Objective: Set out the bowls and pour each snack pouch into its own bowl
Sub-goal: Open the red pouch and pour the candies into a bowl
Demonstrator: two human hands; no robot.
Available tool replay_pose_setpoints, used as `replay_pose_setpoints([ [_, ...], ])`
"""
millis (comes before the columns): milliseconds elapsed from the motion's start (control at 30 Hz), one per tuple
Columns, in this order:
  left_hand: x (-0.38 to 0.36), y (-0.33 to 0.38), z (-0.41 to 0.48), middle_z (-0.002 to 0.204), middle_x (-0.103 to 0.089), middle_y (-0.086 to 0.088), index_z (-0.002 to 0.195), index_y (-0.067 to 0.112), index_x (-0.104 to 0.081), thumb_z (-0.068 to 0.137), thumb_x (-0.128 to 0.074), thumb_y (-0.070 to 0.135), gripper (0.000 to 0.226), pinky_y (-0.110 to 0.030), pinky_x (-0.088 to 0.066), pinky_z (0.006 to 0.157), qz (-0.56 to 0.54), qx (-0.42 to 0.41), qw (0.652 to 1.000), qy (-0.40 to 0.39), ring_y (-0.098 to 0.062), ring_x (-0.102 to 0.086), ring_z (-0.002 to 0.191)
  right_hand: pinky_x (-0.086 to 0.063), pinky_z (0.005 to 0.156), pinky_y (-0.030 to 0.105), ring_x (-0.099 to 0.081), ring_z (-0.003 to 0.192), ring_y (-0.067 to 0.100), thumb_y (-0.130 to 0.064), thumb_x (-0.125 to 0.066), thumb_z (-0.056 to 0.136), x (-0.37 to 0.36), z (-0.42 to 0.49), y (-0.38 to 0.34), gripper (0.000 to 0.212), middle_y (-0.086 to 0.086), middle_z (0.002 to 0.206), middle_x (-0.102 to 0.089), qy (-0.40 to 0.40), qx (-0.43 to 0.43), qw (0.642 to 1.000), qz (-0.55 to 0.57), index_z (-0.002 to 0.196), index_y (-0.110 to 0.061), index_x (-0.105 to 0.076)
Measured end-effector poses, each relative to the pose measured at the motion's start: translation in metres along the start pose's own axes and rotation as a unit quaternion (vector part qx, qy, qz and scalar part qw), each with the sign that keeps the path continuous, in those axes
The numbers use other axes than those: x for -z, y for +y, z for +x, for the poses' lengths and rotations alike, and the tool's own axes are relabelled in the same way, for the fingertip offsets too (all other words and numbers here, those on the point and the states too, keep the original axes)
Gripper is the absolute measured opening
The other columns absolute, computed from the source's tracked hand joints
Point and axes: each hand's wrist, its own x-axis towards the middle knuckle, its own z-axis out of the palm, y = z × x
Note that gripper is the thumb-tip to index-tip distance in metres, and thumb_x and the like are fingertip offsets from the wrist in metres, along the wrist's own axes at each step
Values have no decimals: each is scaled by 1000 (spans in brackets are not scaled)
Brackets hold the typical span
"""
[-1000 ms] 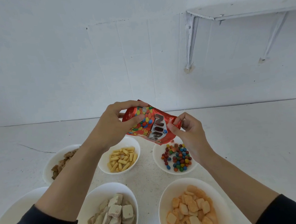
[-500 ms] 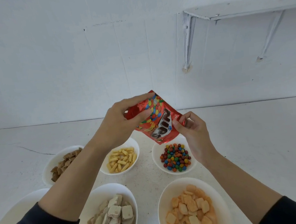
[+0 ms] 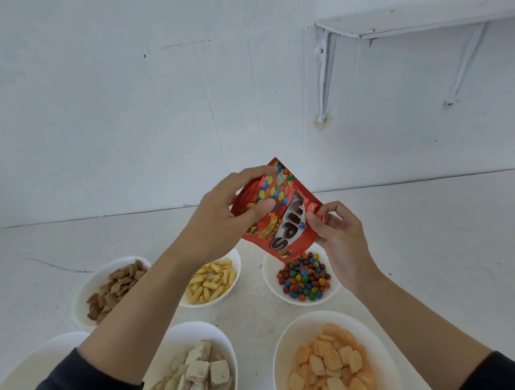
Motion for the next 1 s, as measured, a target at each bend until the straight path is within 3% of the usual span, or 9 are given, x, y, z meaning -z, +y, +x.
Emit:
replay_pose_setpoints([
  [167,5,10,1,127,-57,21,133,40,-58,101,-61,22,37,-28,-63,74,-2,-31,999,-20,-5,-63,115,-57,94,54,-72,109,29,-32,-79,75,-5,3,-11,37,10,118,-73,-17,19,1000,9,93,-13,-52],
  [300,7,10,2,126,-61,17,130,40,-60,102,-60,20,35,-29,-64,76,47,-44,998,-6,-11,-66,112,-56,97,55,-71,110,29,-37,-81,72,-5,4,-8,43,8,118,-73,-13,21,1000,-13,95,-14,-53],
  [433,1,2,-1,122,-60,23,128,45,-59,103,-59,22,34,-19,-61,72,84,-29,996,3,-6,-64,109,-57,93,59,-72,106,30,-42,-83,68,-3,0,4,48,8,115,-74,-7,4,999,-40,95,-15,-54],
  [567,2,1,-1,126,-56,23,133,45,-53,102,-60,25,38,-25,-63,75,79,-29,996,-4,-4,-63,113,-59,92,55,-73,105,26,-34,-84,71,-6,1,1,45,3,113,-75,-3,14,999,-42,98,-14,-54],
  [667,6,2,0,123,-51,29,134,50,-43,102,-60,23,46,-20,-61,71,80,-20,996,-28,3,-63,109,-61,86,53,-73,104,26,-20,-85,78,-8,5,-6,38,1,112,-73,6,32,999,-43,100,-13,-55],
  [800,2,-2,-3,131,-51,12,135,50,-33,104,-55,14,52,-20,-62,74,132,-13,990,-54,-8,-64,110,-62,82,54,-73,103,26,-13,-87,77,-8,6,-2,36,1,108,-72,10,38,997,-72,96,-13,-56],
  [867,-3,-7,-5,127,-54,12,133,48,-36,104,-56,11,51,-16,-60,69,141,-18,989,-38,-7,-65,107,-62,83,54,-73,103,26,-18,-90,74,-8,3,5,43,0,110,-69,14,18,994,-103,99,-18,-56],
  [1000,-9,-16,-7,127,-57,7,125,39,-51,102,-57,6,41,-12,-56,65,140,-44,989,29,-3,-62,108,-58,95,47,-72,103,23,-30,-96,62,-10,-3,9,76,-4,127,-57,3,-26,986,-166,120,-32,-47],
])
